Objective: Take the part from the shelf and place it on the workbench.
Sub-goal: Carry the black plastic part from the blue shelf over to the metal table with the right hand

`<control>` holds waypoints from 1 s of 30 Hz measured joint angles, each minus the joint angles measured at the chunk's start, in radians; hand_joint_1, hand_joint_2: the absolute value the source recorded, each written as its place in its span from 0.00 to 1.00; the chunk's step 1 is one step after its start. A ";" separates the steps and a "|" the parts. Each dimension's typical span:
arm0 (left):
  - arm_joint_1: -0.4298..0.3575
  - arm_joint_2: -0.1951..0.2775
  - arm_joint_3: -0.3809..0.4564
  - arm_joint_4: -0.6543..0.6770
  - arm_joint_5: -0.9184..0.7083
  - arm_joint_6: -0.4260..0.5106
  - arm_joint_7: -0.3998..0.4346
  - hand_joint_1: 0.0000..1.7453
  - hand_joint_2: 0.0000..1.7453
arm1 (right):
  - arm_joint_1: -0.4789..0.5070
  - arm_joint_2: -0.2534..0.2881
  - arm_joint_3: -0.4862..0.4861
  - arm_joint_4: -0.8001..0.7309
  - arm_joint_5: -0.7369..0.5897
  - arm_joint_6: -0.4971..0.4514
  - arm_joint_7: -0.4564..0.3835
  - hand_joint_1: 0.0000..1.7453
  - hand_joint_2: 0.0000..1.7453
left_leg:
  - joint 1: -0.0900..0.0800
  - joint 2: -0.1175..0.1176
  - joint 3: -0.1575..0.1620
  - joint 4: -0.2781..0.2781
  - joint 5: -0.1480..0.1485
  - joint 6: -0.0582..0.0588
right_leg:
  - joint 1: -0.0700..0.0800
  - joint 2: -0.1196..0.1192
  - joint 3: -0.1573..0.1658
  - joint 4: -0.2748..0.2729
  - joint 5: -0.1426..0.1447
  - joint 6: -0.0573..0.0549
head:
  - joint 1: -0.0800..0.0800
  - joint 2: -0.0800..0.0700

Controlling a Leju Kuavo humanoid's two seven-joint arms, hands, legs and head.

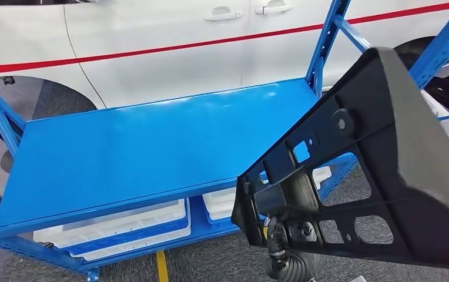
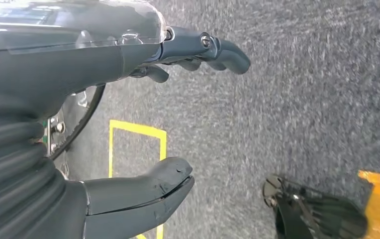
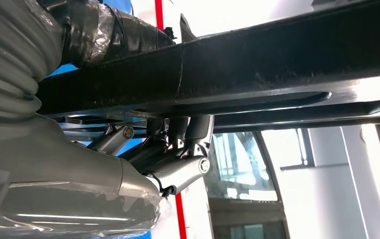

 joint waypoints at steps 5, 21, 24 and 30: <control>0.003 -0.001 0.015 0.000 0.006 0.003 -0.001 0.00 1.00 | 0.024 0.013 -0.027 0.000 -0.004 0.026 0.000 1.00 1.00 | 0.002 0.064 -0.065 0.018 0.038 -0.005 | -0.019 -0.034 -0.008 0.195 -0.065 0.029 | 0.000 0.000; 0.001 -0.002 0.040 0.000 0.005 0.006 0.003 0.00 1.00 | 0.048 0.098 -0.123 -0.011 -0.038 0.146 0.000 1.00 1.00 | -0.005 0.003 -0.109 0.273 -0.090 -0.034 | 0.010 0.002 0.045 -0.072 0.056 -0.050 | -0.001 0.000; -0.001 0.002 0.040 -0.001 0.005 0.005 0.003 0.00 1.00 | 0.047 0.107 -0.131 -0.011 -0.038 0.150 0.000 1.00 1.00 | -0.020 -0.066 0.027 0.070 -0.055 0.004 | 0.014 0.034 0.018 -0.070 0.088 -0.044 | 0.000 0.000; -0.006 0.001 0.040 0.000 -0.002 0.000 0.002 0.00 1.00 | 0.050 0.119 -0.142 -0.008 -0.037 0.170 0.000 1.00 1.00 | -0.013 -0.021 0.027 -0.017 -0.013 0.014 | 0.013 0.035 -0.020 -0.032 0.057 -0.011 | 0.001 0.000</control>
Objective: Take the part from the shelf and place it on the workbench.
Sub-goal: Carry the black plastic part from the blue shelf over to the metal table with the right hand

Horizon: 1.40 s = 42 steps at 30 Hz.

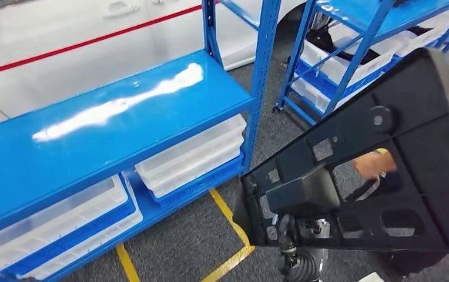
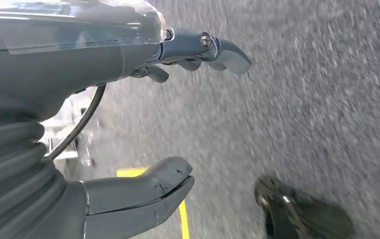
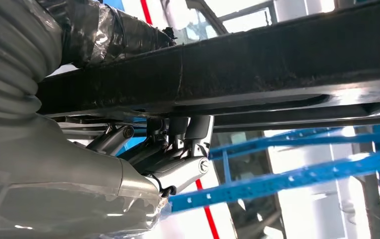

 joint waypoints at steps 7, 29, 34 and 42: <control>0.000 0.001 0.000 0.000 -0.002 -0.001 0.000 0.00 1.00 | 0.000 0.001 -0.010 0.008 0.001 0.004 0.000 1.00 1.00 | 0.004 0.107 -0.109 0.052 0.048 -0.015 | -0.042 -0.088 0.062 0.164 -0.063 0.046 | 0.001 0.000; 0.002 0.000 0.000 -0.001 -0.017 -0.019 -0.002 0.00 1.00 | 0.016 0.030 -0.019 0.021 0.025 -0.002 0.000 1.00 1.00 | -0.001 -0.020 0.043 0.003 -0.044 -0.018 | -0.008 0.024 0.003 -0.034 0.063 -0.003 | 0.001 0.000; 0.012 -0.002 0.000 -0.001 -0.022 -0.020 -0.001 0.00 1.00 | 0.028 0.032 -0.031 0.021 0.018 0.010 0.000 1.00 1.00 | 0.000 0.060 0.001 0.003 -0.009 -0.006 | -0.020 -0.060 -0.071 0.219 -0.116 0.022 | 0.001 0.000; 0.008 -0.003 0.000 -0.001 -0.028 -0.025 0.003 0.00 1.00 | 0.035 0.043 -0.041 0.022 0.018 0.026 0.000 1.00 1.00 | 0.003 0.127 -0.043 0.042 -0.008 -0.028 | -0.036 -0.146 0.154 -0.029 -0.077 0.037 | 0.001 0.000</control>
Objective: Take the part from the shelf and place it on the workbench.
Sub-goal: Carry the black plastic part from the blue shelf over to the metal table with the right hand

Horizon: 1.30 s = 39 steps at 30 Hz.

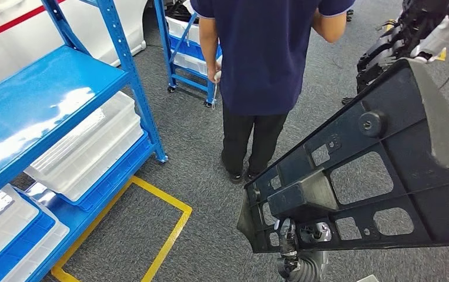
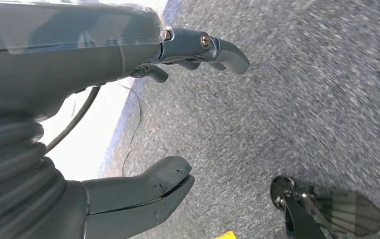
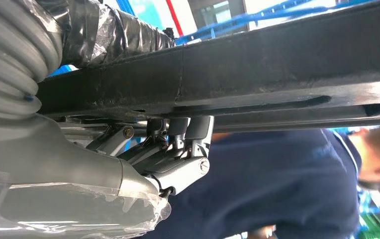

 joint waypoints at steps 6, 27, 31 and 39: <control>-0.005 0.000 0.000 0.000 0.000 0.000 0.000 0.00 1.00 | 0.004 0.007 -0.005 0.000 0.000 0.001 0.000 1.00 1.00 | -0.001 0.023 -0.002 0.013 -0.001 -0.019 | 0.015 0.019 -0.015 -0.008 0.003 -0.030 | -0.001 0.000; 0.004 -0.006 0.002 0.000 -0.016 0.013 0.009 0.00 1.00 | 0.019 0.042 -0.053 0.026 0.012 0.037 0.000 1.00 1.00 | 0.002 -0.041 -0.033 0.029 0.006 0.009 | 0.017 0.074 -0.154 0.228 -0.058 -0.018 | 0.000 0.000; 0.000 -0.007 0.003 0.000 -0.019 0.013 0.015 0.00 1.00 | 0.014 0.045 -0.055 0.034 0.018 0.032 0.000 1.00 1.00 | -0.005 -0.002 -0.028 0.028 0.004 0.002 | 0.039 0.010 -0.031 0.003 0.013 -0.049 | 0.000 0.000; -0.003 -0.006 0.004 0.000 -0.028 0.011 0.005 0.00 1.00 | 0.004 0.048 -0.056 0.045 0.016 0.035 0.000 1.00 1.00 | 0.002 -0.089 -0.115 0.236 -0.123 -0.027 | 0.027 0.081 -0.035 -0.038 0.045 -0.081 | 0.000 0.000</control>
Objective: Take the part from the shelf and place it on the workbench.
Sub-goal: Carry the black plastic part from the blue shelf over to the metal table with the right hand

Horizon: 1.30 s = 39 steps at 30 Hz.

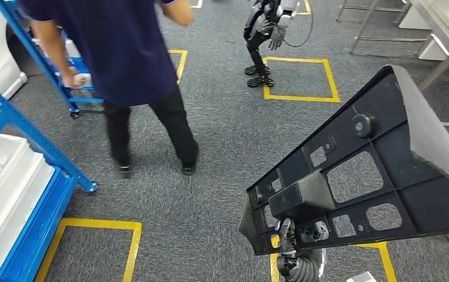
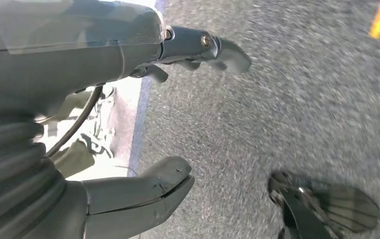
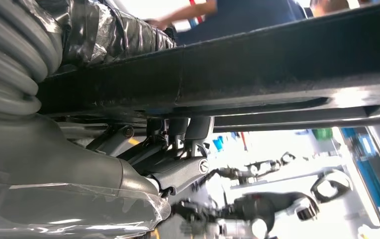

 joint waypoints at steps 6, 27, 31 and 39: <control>0.006 0.001 0.001 0.000 -0.004 0.004 0.005 0.00 1.00 | -0.002 0.000 -0.003 0.010 -0.006 0.008 0.000 1.00 1.00 | 0.019 -0.062 0.064 -0.135 0.100 -0.015 | -0.008 0.082 -0.023 0.038 -0.004 0.018 | 0.000 0.000; -0.002 0.000 0.008 0.000 -0.009 0.003 0.005 0.00 1.00 | -0.004 0.006 -0.015 0.017 -0.013 0.025 0.000 1.00 1.00 | 0.001 0.105 0.094 -0.195 0.103 0.009 | 0.014 -0.050 -0.010 0.020 -0.013 0.017 | 0.001 0.000; 0.000 0.002 0.016 0.000 -0.006 0.000 0.003 0.00 1.00 | -0.020 0.006 -0.008 0.032 -0.001 -0.001 0.000 1.00 1.00 | 0.006 0.001 0.004 0.003 0.003 -0.001 | 0.005 -0.002 -0.001 0.002 0.000 0.003 | 0.000 0.000; 0.004 0.010 0.025 0.000 -0.010 -0.016 -0.011 0.00 1.00 | -0.087 -0.044 0.059 0.107 -0.010 -0.143 0.000 1.00 1.00 | 0.014 -0.079 0.048 -0.172 0.132 -0.002 | -0.004 0.102 -0.022 0.049 -0.016 0.035 | 0.001 0.000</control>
